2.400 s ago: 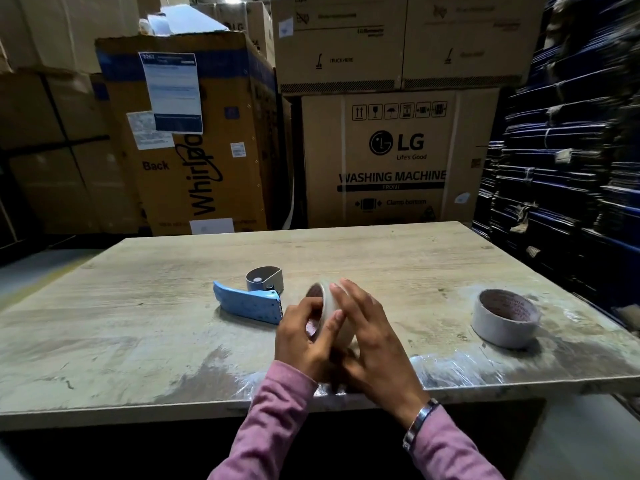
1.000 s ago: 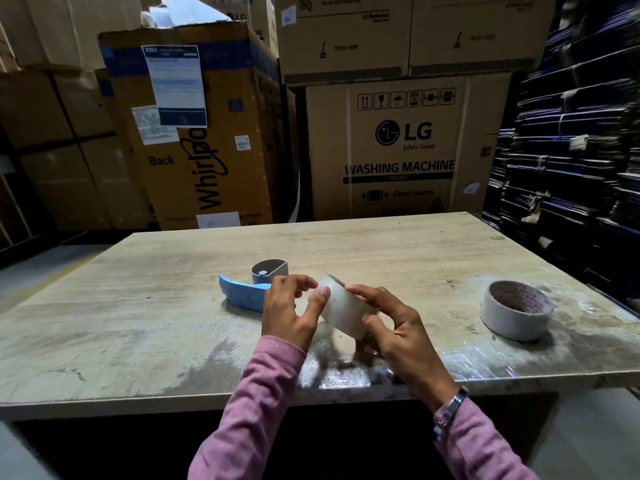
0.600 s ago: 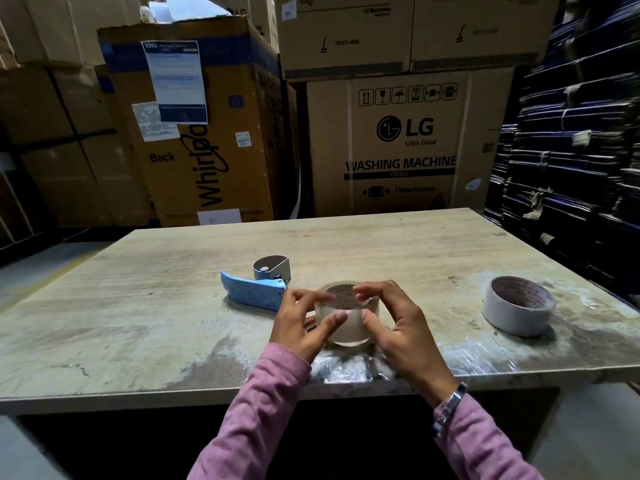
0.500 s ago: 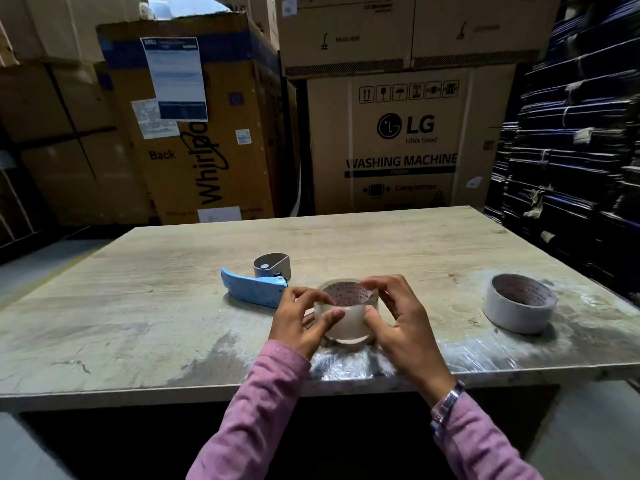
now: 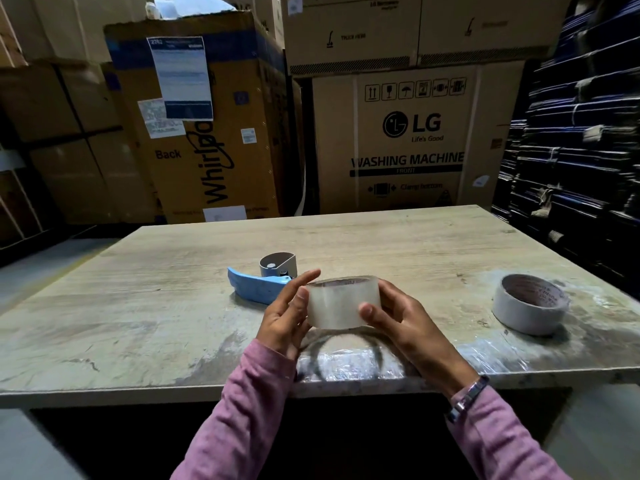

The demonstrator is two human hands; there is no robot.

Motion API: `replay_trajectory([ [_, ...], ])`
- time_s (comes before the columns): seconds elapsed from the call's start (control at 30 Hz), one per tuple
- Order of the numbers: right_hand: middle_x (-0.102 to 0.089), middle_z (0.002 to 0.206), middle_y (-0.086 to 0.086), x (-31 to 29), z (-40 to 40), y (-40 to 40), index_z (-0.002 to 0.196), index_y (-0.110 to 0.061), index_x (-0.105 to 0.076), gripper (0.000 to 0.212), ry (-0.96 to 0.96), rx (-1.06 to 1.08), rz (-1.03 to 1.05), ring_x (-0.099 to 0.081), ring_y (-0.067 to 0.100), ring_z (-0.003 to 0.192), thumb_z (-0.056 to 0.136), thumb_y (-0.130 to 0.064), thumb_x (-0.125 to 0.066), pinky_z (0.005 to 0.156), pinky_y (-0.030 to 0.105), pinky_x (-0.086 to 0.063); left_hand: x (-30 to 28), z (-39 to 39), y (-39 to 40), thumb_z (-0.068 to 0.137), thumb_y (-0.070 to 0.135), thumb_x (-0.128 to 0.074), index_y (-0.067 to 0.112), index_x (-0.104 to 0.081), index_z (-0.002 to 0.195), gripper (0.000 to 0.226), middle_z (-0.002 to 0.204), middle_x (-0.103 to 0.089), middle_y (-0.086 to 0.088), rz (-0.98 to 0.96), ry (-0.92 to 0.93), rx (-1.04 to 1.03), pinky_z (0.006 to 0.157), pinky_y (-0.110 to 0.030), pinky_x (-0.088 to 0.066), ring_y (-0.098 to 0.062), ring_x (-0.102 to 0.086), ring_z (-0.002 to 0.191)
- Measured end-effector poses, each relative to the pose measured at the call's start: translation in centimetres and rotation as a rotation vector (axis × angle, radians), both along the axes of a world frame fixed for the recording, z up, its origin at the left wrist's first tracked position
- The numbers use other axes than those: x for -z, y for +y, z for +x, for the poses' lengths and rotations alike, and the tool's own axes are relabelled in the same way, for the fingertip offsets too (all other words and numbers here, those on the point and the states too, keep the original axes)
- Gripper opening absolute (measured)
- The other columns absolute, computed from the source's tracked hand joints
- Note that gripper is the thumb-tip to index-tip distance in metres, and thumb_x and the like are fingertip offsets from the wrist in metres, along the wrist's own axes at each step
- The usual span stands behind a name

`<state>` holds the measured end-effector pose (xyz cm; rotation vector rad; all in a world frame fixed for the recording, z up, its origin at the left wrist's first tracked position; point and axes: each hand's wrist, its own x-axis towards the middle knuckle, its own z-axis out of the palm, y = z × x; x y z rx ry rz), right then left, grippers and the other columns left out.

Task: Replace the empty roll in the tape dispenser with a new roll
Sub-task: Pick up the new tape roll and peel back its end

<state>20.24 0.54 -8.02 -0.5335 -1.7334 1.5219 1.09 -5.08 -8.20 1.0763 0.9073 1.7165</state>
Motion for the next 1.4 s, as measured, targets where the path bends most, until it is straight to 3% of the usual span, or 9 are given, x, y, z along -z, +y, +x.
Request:
replay_trajectory([
  [0.17,-0.06,0.139,-0.006,0.2,0.1,-0.1,0.141,-0.034,-0.047,0.076,0.062,0.122,0.102,-0.061,0.017,0.124,0.075,-0.038,-0.084,0.102,0.038,-0.052,0.2,0.5,0.2,0.091,0.018,-0.047,0.018,-0.061,0.114,0.026,0.104,-0.07,0.001,-0.002,0.067,-0.112,0.074,-0.021,-0.054,-0.011,-0.065,0.094],
  [0.33,-0.046,0.147,-0.016,0.3,-0.6,-0.9,0.144,-0.037,-0.039,0.086,-0.01,0.115,0.253,-0.059,0.003,0.124,0.078,-0.003,-0.083,0.09,0.015,-0.053,-0.2,0.3,0.1,0.093,0.017,-0.046,0.016,-0.065,0.103,0.021,0.087,-0.072,0.005,-0.064,-0.039,-0.13,0.061,-0.023,-0.054,-0.008,-0.065,0.077],
  [0.47,-0.018,0.162,-0.023,1.1,-1.1,-1.2,0.146,-0.04,-0.033,0.091,-0.19,0.169,0.618,-0.036,0.011,0.145,0.08,0.01,-0.07,0.094,0.031,-0.057,0.4,0.1,0.5,0.082,0.009,-0.064,0.019,-0.067,0.094,0.016,0.092,-0.065,-0.004,-0.064,-0.017,-0.272,0.077,-0.037,-0.051,-0.021,-0.06,0.085],
  [0.53,-0.014,0.162,-0.021,1.3,-1.2,-1.1,0.144,-0.046,-0.032,0.092,-0.266,0.254,0.731,-0.034,0.013,0.146,0.079,0.009,-0.067,0.097,0.035,-0.056,0.8,-0.4,0.4,0.077,0.008,-0.068,0.023,-0.07,0.093,0.022,0.092,-0.065,-0.011,-0.038,0.042,-0.344,0.069,-0.032,-0.053,-0.02,-0.061,0.071],
  [0.6,-0.02,0.159,-0.02,1.2,-1.2,-1.1,0.14,-0.049,-0.036,0.087,-0.275,0.328,0.715,-0.05,0.016,0.13,0.079,0.008,-0.063,0.09,0.033,-0.058,1.0,-0.6,0.3,0.075,0.013,-0.065,0.026,-0.07,0.096,0.025,0.1,-0.067,-0.016,0.039,0.126,-0.422,0.065,-0.028,-0.054,-0.02,-0.064,0.071],
  [0.67,-0.035,0.151,-0.018,1.0,-1.0,-1.1,0.131,-0.045,-0.046,0.069,-0.226,0.344,0.623,-0.06,0.013,0.114,0.08,0.0,-0.059,0.085,0.031,-0.058,1.0,-0.6,0.0,0.078,0.01,-0.065,0.027,-0.07,0.098,0.027,0.106,-0.066,-0.011,0.16,0.376,-0.563,0.086,-0.035,-0.051,-0.023,-0.065,0.095],
  [0.77,-0.055,0.135,-0.013,0.8,-0.5,-0.9,0.123,-0.034,-0.054,0.044,-0.094,0.273,0.421,-0.06,0.005,0.119,0.086,-0.011,-0.059,0.079,0.019,-0.056,0.8,0.1,-0.2,0.077,-0.002,-0.064,0.018,-0.069,0.1,0.03,0.105,-0.064,-0.002,0.33,0.696,-0.703,0.094,-0.026,-0.046,-0.013,-0.06,0.104],
  [1.07,-0.058,0.135,-0.01,0.8,-0.8,-0.9,0.132,-0.022,-0.056,0.052,-0.035,0.341,0.402,-0.057,0.003,0.124,0.086,-0.012,-0.077,0.092,0.027,-0.058,-0.7,1.6,-1.3,0.079,0.005,-0.062,0.001,-0.067,0.087,0.01,0.101,-0.062,-0.015,0.325,0.544,-0.618,0.074,-0.005,-0.044,-0.013,-0.059,0.099],
  [1.4,-0.053,0.133,-0.009,0.5,-0.3,-0.9,0.13,-0.023,-0.055,0.055,-0.026,0.341,0.455,-0.051,-0.01,0.122,0.085,0.002,-0.074,0.092,0.003,-0.043,0.7,0.7,-0.2,0.075,0.035,-0.064,0.012,-0.065,0.073,0.024,0.094,-0.07,0.002,0.202,0.624,-0.634,0.077,-0.02,-0.051,-0.012,-0.066,0.091],
])
